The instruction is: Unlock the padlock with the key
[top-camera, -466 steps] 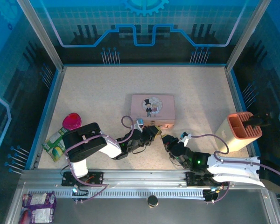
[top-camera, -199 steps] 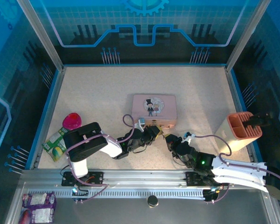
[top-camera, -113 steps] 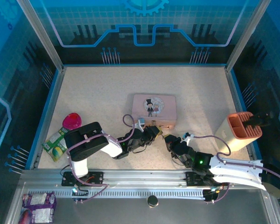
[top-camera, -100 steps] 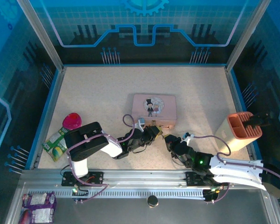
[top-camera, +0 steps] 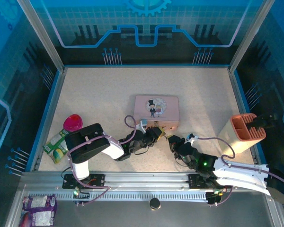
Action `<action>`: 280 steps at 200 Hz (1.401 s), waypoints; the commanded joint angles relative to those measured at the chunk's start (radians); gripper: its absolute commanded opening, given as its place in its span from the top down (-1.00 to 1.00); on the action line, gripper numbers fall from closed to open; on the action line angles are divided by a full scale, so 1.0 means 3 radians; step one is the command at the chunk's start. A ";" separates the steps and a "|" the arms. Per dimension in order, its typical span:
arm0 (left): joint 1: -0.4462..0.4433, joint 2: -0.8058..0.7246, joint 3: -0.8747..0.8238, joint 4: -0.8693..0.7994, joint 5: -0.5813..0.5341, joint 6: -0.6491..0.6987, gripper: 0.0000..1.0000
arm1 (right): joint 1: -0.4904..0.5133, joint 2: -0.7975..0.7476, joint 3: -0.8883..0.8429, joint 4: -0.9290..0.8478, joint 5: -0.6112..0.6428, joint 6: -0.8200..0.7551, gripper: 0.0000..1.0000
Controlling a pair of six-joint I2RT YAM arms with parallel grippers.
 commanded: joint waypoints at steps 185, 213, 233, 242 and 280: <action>-0.0132 -0.0082 0.0102 0.0508 0.0414 0.0111 1.00 | 0.0216 0.0111 0.0167 0.0219 0.0172 -0.0119 1.00; -0.0132 -0.0089 0.0128 0.0452 0.0399 0.0102 1.00 | 0.0257 0.0181 0.0178 0.0242 0.0177 -0.0089 1.00; -0.0132 -0.0099 0.0140 0.0453 0.0399 0.0112 1.00 | 0.0280 0.0236 0.0182 0.0273 0.0181 -0.0061 1.00; -0.0132 -0.0109 0.0138 0.0445 0.0399 0.0120 1.00 | 0.0285 0.0254 0.0174 0.0302 0.0182 -0.0051 1.00; -0.0132 -0.0132 0.0131 0.0431 0.0412 0.0133 1.00 | 0.0283 0.0260 0.0199 0.0321 0.0178 -0.0086 1.00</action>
